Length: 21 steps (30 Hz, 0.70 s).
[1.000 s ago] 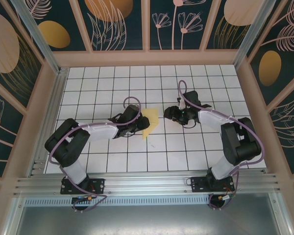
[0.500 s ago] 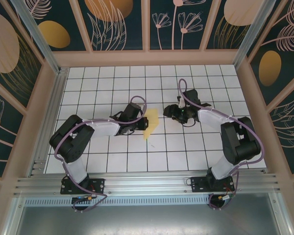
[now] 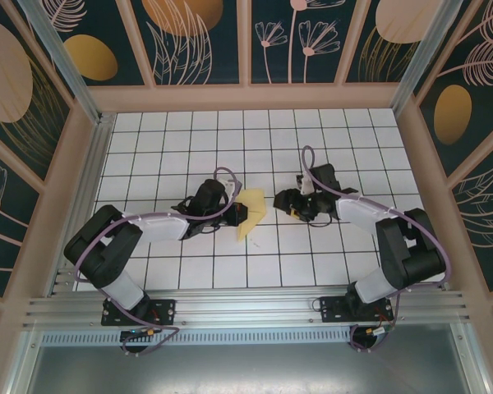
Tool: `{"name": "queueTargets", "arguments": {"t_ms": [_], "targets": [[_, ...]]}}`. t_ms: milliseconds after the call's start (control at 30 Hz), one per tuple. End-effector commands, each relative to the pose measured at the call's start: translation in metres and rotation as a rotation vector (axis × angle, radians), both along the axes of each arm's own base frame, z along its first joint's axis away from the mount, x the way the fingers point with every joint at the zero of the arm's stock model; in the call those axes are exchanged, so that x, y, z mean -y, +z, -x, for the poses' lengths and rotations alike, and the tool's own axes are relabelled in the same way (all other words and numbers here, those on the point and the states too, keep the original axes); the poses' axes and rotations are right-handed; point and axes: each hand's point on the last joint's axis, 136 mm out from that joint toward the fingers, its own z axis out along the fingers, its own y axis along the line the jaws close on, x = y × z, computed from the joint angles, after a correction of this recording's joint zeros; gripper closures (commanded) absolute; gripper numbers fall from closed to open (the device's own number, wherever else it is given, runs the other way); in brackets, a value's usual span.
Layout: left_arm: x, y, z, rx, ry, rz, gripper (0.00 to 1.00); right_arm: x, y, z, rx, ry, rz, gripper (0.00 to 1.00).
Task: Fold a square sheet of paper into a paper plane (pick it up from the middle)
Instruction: Fourth fold the wing at the center of the table.
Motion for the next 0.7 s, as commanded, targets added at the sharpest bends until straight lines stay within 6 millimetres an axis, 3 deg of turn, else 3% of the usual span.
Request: {"name": "queueTargets", "arguments": {"t_ms": [0,167,667], "targets": [[0.007,0.018,0.001,0.023,-0.03,0.092,0.99,-0.018,0.025,0.007,0.081,0.077,-0.141,0.28],[0.003,0.023,0.0,0.009,-0.023,0.159,1.0,-0.024,0.028,0.011,0.11,0.131,-0.208,0.27],[0.001,0.035,-0.003,0.007,0.004,0.221,1.0,-0.04,0.002,0.015,0.057,0.238,-0.257,0.49]]}}
